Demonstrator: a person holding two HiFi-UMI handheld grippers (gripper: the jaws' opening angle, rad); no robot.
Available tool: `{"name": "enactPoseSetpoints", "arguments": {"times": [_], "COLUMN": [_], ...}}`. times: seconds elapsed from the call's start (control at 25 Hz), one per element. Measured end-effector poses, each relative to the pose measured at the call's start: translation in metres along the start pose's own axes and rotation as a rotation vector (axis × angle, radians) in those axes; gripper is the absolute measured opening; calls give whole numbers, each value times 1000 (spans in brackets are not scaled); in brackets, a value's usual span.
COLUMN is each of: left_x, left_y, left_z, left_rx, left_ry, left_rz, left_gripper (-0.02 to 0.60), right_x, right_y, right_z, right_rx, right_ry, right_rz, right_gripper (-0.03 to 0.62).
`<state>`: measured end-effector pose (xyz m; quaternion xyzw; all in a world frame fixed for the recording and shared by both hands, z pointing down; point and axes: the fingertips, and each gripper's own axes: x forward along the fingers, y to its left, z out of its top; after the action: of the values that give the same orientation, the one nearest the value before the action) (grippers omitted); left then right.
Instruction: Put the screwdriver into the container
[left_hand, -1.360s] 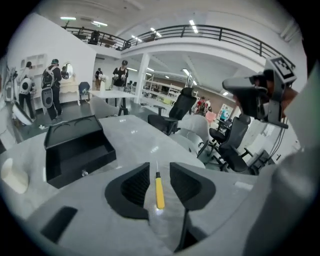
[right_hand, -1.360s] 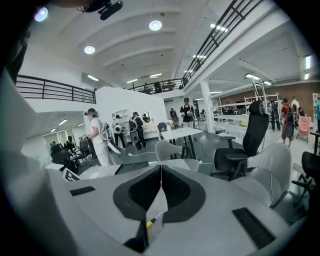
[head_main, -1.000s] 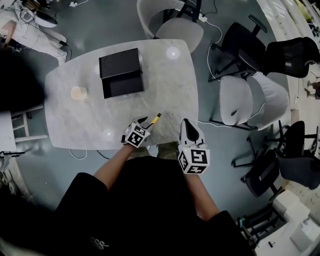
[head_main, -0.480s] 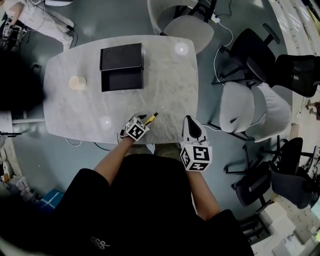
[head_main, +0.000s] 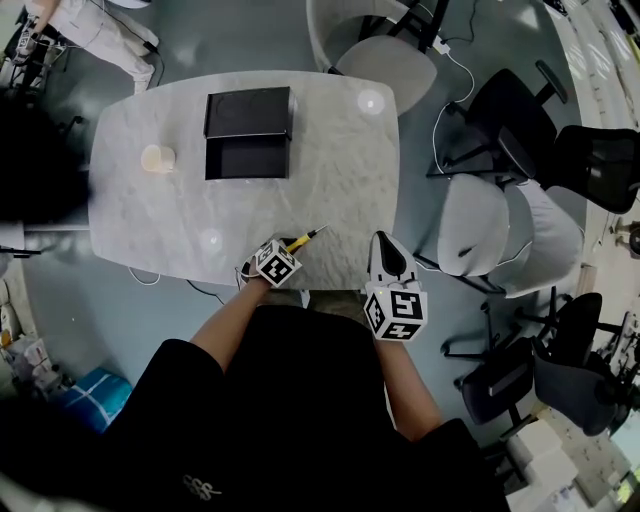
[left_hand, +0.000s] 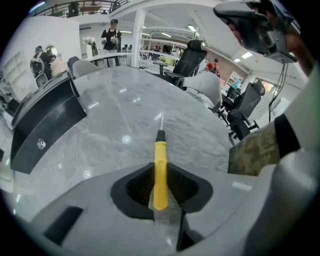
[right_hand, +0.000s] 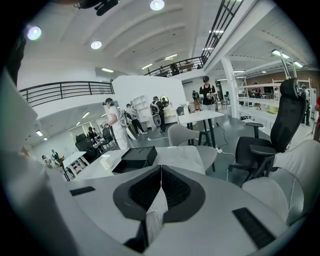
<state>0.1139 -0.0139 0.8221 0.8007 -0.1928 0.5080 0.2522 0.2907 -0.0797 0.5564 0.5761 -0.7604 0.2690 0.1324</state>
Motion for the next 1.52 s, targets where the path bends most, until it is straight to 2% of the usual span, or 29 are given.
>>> {"name": "enactPoseSetpoints", "arguments": {"times": [0.16, 0.44, 0.72, 1.04, 1.2, 1.32, 1.52], "left_x": [-6, -47, -101, -145, -154, -157, -148], "left_y": [-1, 29, 97, 173, 203, 222, 248], "left_z": [5, 20, 15, 21, 33, 41, 41], "left_rx": [-4, 2, -2, 52, 85, 119, 180], "left_ry": [-40, -130, -160, -176, -179, -170, -129], "left_rz": [-26, 26, 130, 217, 218, 211, 163], "left_gripper": [84, 84, 84, 84, 84, 84, 84], "right_x": [4, 10, 28, 41, 51, 59, 78], "right_y": [6, 26, 41, 70, 94, 113, 144], "right_z": [0, 0, 11, 18, 27, 33, 44], "right_rx": [-12, -33, -41, -100, -145, -136, -136], "right_ry": [-6, -12, -36, -30, -24, -13, -9], "right_rz": [38, 85, 99, 95, 102, 103, 110], "right_gripper": [12, 12, 12, 12, 12, 12, 12]}}
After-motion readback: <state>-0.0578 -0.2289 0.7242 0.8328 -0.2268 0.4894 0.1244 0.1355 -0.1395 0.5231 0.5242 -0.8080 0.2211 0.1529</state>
